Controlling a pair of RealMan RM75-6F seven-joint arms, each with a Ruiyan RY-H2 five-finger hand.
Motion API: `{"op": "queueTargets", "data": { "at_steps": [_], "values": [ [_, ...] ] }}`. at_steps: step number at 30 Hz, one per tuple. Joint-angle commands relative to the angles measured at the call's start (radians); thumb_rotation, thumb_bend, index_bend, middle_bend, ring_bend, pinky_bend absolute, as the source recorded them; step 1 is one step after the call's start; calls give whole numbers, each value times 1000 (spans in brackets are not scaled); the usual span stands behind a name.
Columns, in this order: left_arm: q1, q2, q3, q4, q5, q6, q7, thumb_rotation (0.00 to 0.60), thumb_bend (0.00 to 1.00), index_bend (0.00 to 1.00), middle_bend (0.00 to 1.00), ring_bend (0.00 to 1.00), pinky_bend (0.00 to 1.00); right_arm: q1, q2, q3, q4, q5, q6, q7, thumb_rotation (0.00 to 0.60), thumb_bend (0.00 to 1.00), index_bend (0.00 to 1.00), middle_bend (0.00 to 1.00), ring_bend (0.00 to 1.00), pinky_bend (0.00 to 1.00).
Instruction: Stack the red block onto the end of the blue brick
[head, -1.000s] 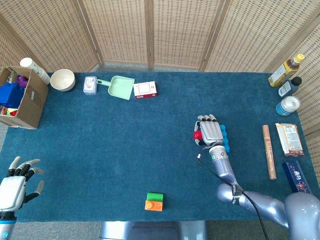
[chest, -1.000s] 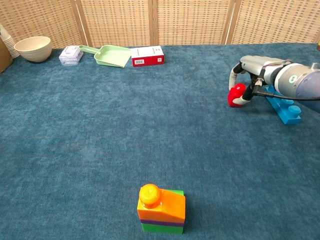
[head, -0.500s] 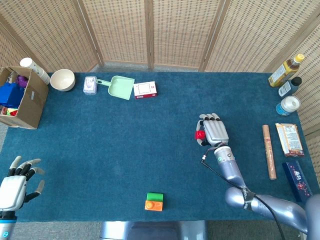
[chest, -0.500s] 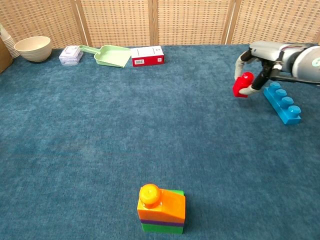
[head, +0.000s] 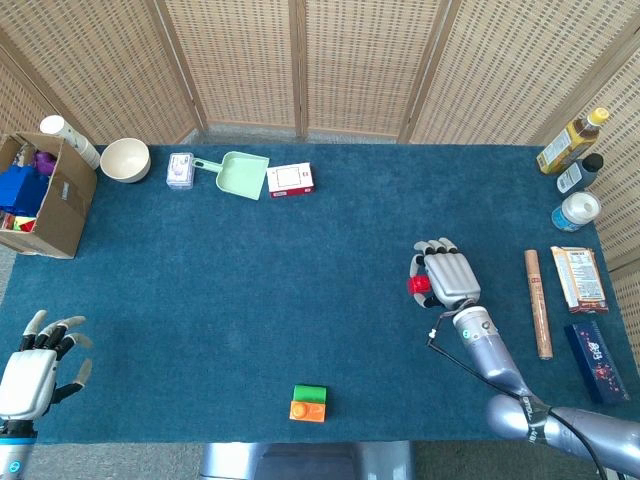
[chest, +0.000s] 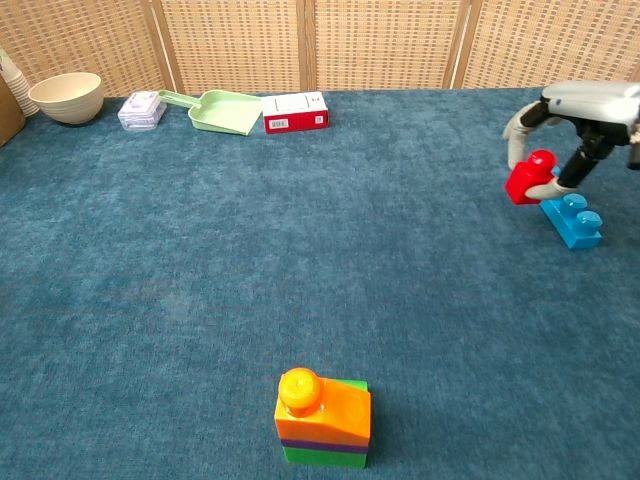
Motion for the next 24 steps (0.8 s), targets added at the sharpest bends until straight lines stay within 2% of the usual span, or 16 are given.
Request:
{"op": "queueTargets", "data": {
  "at_steps": [1, 13, 24],
  "values": [
    [0, 2, 0, -4, -1, 1, 5, 600, 468, 447, 248, 228, 25, -11, 17, -17, -7, -22, 5, 5, 600, 281, 599, 198, 145, 124],
    [-6, 9, -1, -25, 4, -2, 24, 600, 468, 447, 247, 228, 25, -18, 89, -58, -11, -29, -57, 37, 600, 279, 599, 198, 144, 124],
    [-9, 8, -1, -34, 2, -7, 38, 600, 468, 447, 247, 228, 25, -15, 96, -79, 30, -37, -84, 56, 600, 279, 605, 198, 144, 124]
  ]
}}
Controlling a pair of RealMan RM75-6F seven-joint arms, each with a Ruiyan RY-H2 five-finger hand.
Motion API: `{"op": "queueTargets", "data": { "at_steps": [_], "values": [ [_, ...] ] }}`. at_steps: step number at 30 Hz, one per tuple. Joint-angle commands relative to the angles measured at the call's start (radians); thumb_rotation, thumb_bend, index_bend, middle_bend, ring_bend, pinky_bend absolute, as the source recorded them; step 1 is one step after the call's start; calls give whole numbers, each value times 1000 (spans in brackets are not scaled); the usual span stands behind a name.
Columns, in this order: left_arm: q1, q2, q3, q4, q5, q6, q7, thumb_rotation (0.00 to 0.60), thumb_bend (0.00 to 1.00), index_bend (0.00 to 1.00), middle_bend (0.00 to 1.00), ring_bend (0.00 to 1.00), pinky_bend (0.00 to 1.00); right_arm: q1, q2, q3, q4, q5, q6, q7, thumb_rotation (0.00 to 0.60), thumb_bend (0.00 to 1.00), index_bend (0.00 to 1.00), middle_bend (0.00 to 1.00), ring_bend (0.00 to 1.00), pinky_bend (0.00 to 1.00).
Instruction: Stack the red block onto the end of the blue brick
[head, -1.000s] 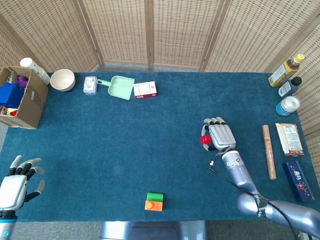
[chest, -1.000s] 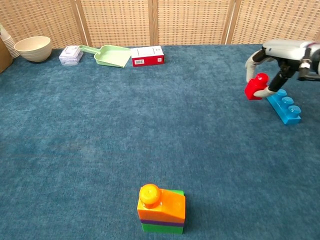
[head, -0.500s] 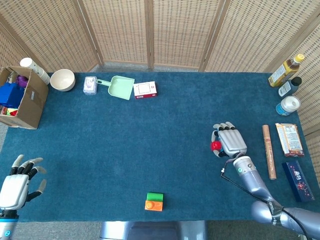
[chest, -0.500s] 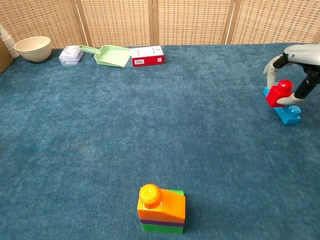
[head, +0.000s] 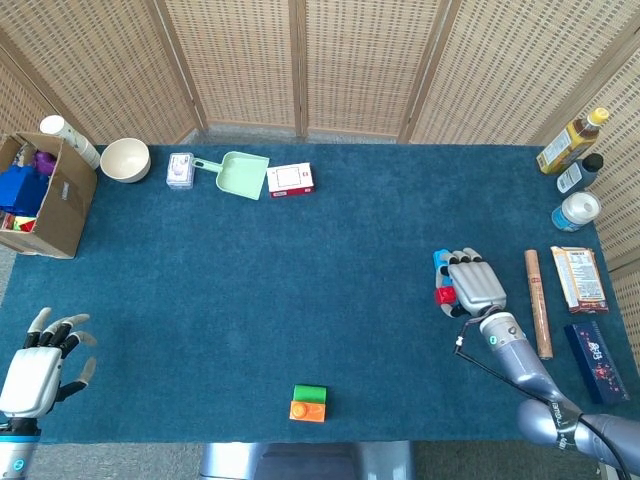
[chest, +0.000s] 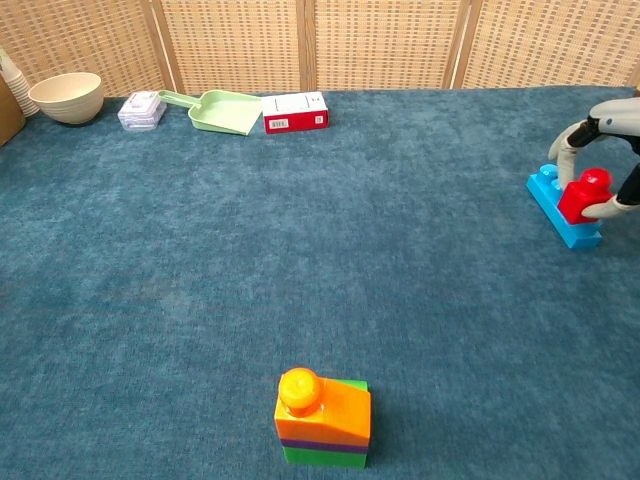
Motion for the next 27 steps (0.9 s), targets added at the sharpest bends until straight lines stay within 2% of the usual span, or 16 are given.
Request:
{"op": "queueTargets", "data": {
  "at_steps": [1, 27],
  "values": [
    [0, 0, 0, -1, -1, 0, 1, 600, 467, 447, 247, 228, 26, 2, -3, -4, 11, 0, -4, 3, 600, 278, 605, 198, 144, 124],
    [4, 1, 7, -6, 0, 1, -5, 600, 469, 447, 247, 228, 25, 11, -22, -22, 67, 14, -14, 6, 600, 280, 607, 200, 144, 124]
  ]
}}
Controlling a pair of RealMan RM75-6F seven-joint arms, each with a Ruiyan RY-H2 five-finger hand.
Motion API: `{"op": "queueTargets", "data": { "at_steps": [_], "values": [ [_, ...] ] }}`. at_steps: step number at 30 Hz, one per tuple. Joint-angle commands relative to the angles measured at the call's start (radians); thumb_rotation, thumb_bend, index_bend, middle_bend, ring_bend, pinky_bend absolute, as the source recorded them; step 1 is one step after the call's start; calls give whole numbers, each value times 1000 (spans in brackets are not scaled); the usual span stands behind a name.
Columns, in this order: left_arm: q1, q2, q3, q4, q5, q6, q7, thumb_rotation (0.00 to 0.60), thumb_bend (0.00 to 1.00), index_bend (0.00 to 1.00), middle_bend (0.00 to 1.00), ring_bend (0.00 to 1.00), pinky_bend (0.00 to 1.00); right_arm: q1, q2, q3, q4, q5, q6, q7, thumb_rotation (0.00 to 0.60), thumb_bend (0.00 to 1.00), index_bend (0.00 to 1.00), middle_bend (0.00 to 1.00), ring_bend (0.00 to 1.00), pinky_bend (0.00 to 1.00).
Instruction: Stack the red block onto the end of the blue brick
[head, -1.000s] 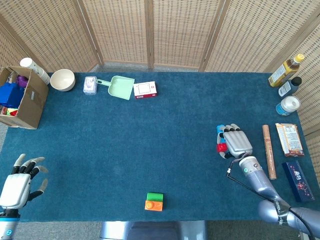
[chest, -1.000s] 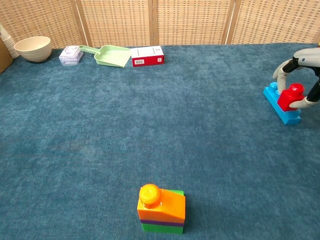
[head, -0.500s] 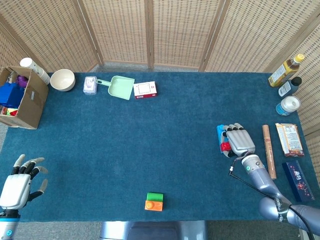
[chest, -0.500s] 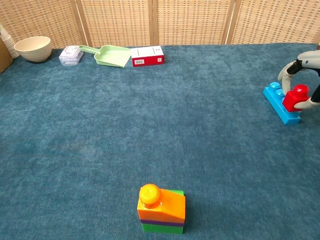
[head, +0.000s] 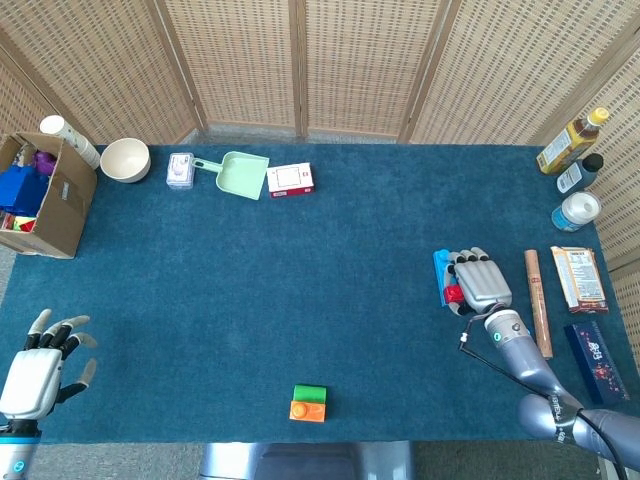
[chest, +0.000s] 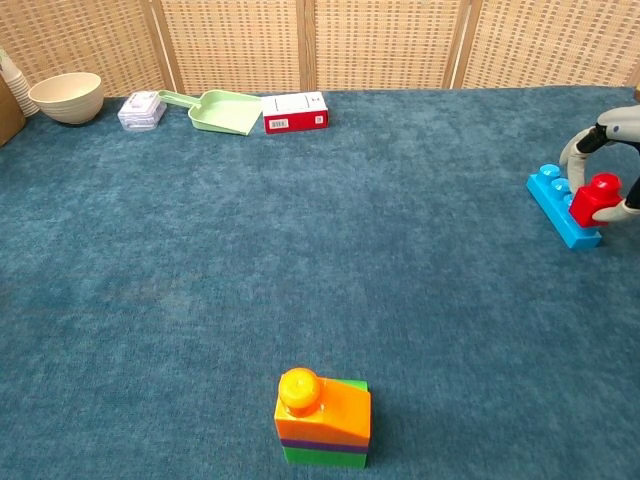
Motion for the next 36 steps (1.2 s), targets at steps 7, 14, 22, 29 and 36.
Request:
{"op": "queueTargets", "data": {
  "at_steps": [7, 14, 22, 29, 36],
  "values": [
    [1, 3, 3, -3, 4, 2, -13, 600, 467, 447, 246, 228, 26, 3, -8, 2, 16, 2, -1, 4, 600, 280, 607, 200, 144, 124],
    [0, 2, 3, -1, 2, -1, -15, 600, 468, 447, 246, 228, 25, 3, -15, -1, 29, 10, -3, 4, 600, 281, 608, 200, 144, 123],
    [1, 3, 2, -1, 3, 3, -18, 600, 468, 447, 246, 228, 25, -2, -17, -3, 37, 9, -1, 11, 600, 280, 609, 200, 144, 124],
    [1, 1, 3, -2, 5, 2, -16, 600, 468, 447, 246, 228, 25, -6, -18, -5, 42, 9, -3, 16, 600, 281, 608, 200, 144, 124],
    [1, 4, 2, -4, 6, 5, -15, 600, 468, 447, 246, 228, 25, -13, -24, -8, 50, 4, -2, 27, 600, 280, 608, 199, 144, 124]
  ]
}}
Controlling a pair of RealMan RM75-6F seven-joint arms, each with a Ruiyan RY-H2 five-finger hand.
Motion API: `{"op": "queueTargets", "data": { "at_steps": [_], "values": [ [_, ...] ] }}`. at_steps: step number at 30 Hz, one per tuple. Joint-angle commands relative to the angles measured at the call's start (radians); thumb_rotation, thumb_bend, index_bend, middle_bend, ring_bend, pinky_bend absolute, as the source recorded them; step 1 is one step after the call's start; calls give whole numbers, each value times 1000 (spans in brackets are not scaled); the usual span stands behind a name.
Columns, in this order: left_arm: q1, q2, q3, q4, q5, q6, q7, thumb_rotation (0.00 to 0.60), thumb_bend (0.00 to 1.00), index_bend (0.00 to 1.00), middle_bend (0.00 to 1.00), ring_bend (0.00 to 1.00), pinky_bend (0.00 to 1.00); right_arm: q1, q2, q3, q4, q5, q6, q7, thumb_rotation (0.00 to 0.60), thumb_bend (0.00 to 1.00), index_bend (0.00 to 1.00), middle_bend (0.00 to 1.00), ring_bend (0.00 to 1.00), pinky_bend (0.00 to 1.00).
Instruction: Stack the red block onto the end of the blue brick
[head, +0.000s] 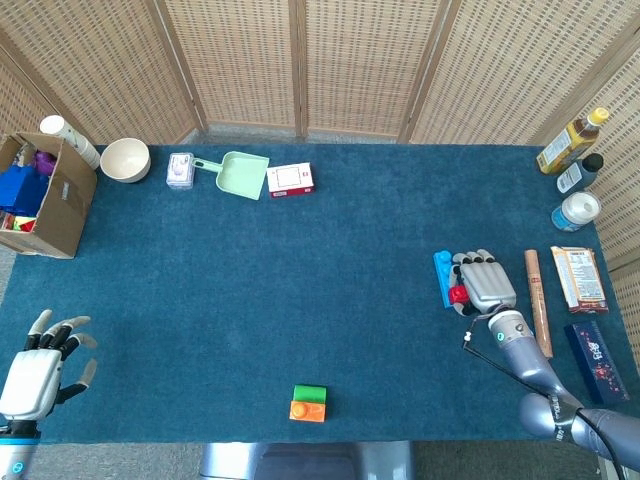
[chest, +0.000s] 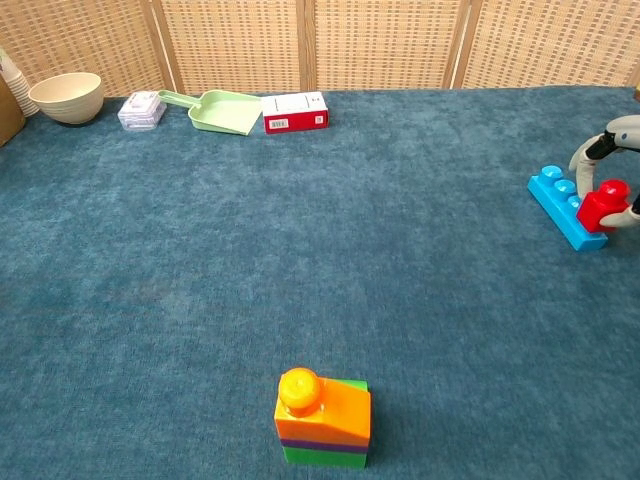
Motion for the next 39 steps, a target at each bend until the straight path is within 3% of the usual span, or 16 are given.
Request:
{"op": "queueTargets", "data": {
  "at_steps": [1, 21, 39],
  "values": [
    [0, 1, 0, -1, 0, 1, 0, 600, 468, 447, 246, 228, 25, -2, -3, 0, 3, -2, 0, 3, 600, 280, 608, 199, 144, 123],
    [3, 3, 0, -1, 0, 4, -3, 600, 467, 447, 246, 228, 26, -18, -31, 6, 38, -22, -5, 44, 600, 280, 607, 200, 144, 124],
    [2, 2, 0, 0, 1, 3, -2, 600, 468, 447, 246, 228, 26, -28, -1, 14, 17, -26, -6, 55, 600, 281, 555, 200, 144, 123]
  ]
}}
